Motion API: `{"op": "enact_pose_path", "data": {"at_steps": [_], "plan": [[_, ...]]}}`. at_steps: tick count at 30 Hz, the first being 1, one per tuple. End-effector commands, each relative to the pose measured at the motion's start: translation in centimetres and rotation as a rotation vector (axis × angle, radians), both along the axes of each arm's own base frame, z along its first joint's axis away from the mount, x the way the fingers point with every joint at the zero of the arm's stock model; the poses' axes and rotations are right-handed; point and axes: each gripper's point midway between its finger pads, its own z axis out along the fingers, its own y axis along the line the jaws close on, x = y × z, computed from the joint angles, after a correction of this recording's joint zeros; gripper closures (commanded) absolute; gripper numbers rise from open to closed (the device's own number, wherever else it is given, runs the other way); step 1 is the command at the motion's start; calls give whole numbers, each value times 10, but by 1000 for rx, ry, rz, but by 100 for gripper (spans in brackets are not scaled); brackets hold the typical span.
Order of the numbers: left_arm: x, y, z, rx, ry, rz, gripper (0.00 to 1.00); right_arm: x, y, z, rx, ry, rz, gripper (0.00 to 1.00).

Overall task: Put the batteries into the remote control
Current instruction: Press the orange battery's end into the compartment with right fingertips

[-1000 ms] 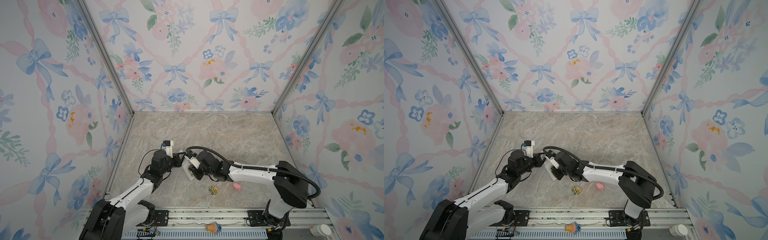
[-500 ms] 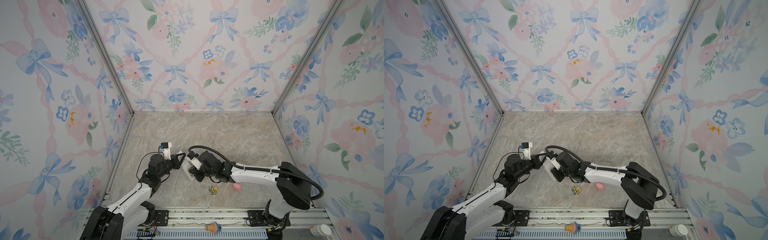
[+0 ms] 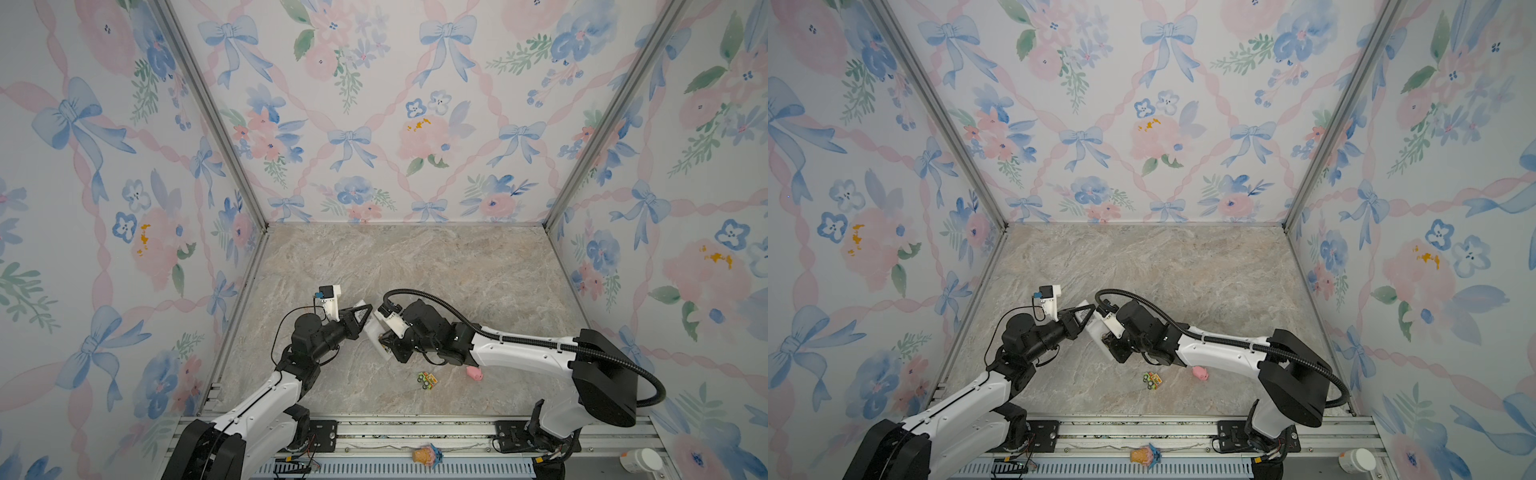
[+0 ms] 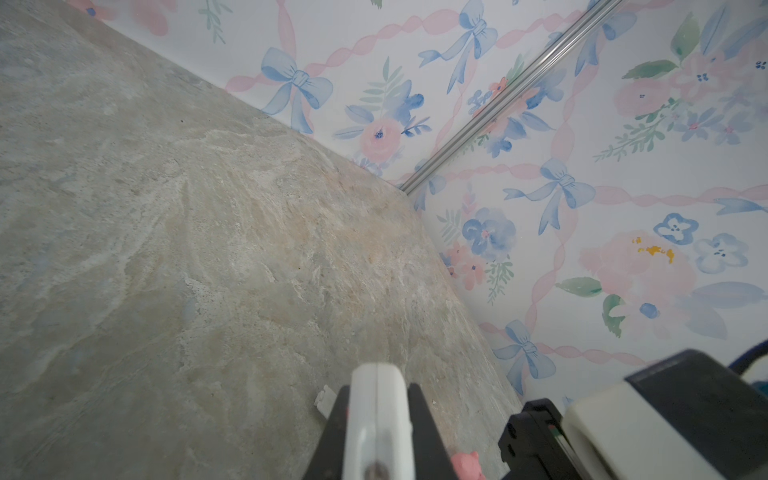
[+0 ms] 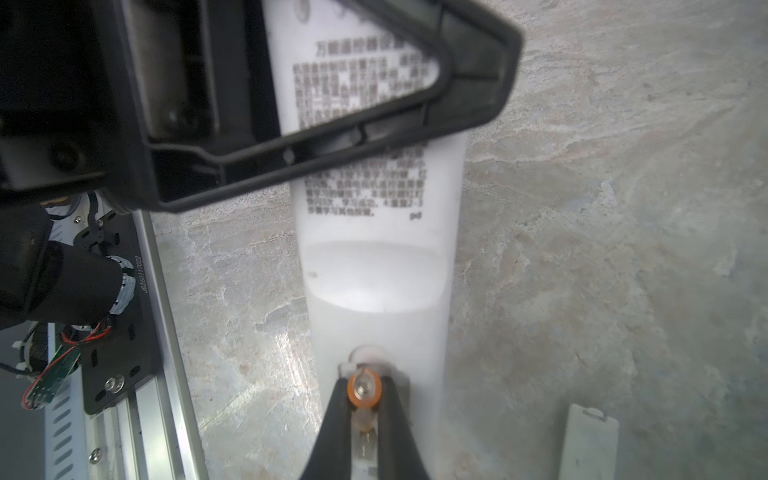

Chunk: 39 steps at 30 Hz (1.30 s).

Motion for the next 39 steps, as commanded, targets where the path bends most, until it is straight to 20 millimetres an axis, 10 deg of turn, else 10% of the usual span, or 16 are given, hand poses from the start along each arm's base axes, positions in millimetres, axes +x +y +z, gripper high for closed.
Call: {"op": "enact_pose_path", "data": {"at_steps": [1,39], "plan": [[-4,-1,32,-69,-105,-16,100,-15,-1,4,2,17,56,90],[-8,1,43,-91,-148,-28,100,-26,-7,19,-52,-34,129,75]]}}
